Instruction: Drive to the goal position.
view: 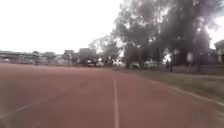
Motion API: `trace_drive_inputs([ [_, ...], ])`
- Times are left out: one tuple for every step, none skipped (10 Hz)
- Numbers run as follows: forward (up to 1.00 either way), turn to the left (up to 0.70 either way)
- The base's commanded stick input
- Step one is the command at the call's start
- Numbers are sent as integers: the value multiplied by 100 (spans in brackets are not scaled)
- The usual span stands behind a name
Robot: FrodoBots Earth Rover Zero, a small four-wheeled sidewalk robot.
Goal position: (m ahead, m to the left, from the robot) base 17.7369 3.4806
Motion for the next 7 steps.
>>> trace_drive_inputs([
  [70,0],
  [70,0],
  [70,0],
  [70,0],
  [70,0],
  [70,0],
  [70,0],
])
